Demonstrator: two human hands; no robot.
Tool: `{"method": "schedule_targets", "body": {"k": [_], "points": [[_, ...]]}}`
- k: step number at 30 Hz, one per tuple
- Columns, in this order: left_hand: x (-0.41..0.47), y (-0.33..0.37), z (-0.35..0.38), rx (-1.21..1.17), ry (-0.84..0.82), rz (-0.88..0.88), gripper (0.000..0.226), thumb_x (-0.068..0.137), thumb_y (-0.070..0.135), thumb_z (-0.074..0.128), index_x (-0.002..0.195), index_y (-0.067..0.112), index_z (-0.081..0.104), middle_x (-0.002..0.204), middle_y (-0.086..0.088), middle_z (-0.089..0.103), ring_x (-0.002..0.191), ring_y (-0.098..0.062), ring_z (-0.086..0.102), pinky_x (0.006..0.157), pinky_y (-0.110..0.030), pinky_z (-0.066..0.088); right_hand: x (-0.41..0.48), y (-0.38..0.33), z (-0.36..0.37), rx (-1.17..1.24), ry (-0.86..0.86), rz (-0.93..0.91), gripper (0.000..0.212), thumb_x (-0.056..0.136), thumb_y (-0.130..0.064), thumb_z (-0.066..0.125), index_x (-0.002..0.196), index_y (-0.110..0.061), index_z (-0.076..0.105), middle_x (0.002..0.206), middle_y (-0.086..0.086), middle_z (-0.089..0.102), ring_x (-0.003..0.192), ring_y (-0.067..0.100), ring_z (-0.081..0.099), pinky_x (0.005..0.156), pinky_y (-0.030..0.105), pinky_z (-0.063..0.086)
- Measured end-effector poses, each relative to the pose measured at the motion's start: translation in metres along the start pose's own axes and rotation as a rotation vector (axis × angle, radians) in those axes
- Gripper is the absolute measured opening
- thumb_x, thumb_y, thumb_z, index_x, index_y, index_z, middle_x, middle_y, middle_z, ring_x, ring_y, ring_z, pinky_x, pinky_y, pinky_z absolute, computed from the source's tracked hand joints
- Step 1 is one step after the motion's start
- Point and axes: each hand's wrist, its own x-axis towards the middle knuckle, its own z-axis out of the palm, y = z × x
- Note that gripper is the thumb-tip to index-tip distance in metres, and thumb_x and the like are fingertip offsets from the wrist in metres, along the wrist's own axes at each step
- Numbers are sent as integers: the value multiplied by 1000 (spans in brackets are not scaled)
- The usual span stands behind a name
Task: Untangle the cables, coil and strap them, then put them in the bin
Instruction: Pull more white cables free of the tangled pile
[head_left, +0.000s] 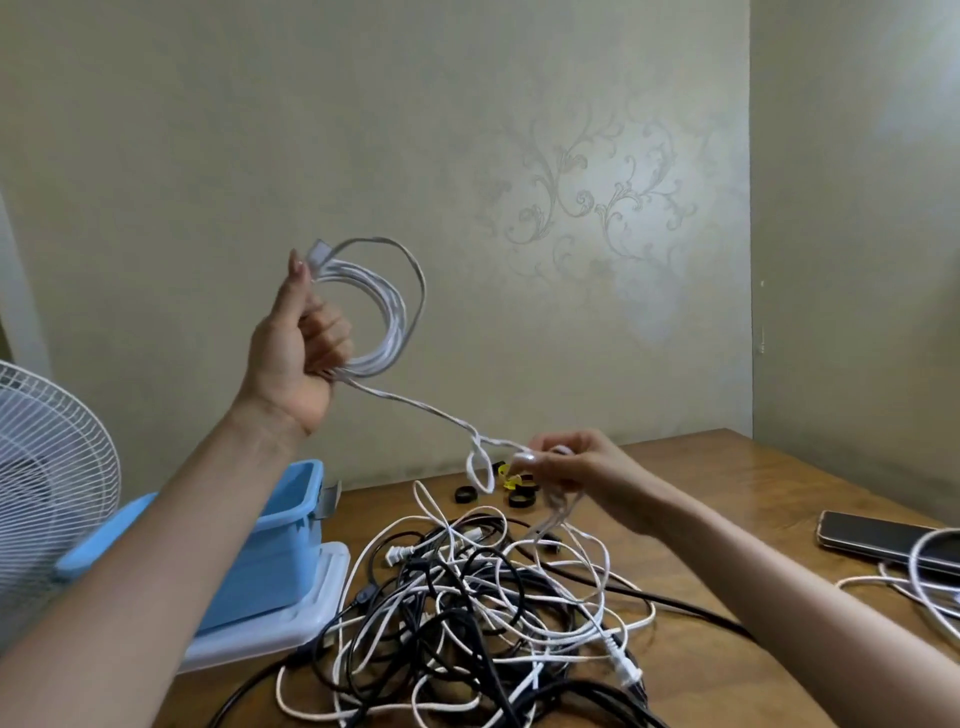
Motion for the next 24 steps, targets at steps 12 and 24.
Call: {"method": "schedule_targets", "body": {"k": [12, 24], "points": [[-19, 40, -36, 150, 179, 170, 54, 98, 41, 44, 49, 24, 60, 49, 10, 10, 36, -2, 15, 37, -16, 11, 43, -75, -53, -900, 803, -511, 17, 85, -33, 69, 83, -17, 74, 61, 1, 65, 62, 17, 58, 57, 27, 40], [-26, 22, -3, 282, 419, 266, 36, 92, 34, 60, 63, 19, 45, 36, 12, 31, 32, -4, 25, 35, -15, 21, 94, -200, -6, -183, 391, -448, 19, 93, -12, 60, 74, -9, 56, 78, 12, 64, 69, 20, 65, 71, 31, 58]]}}
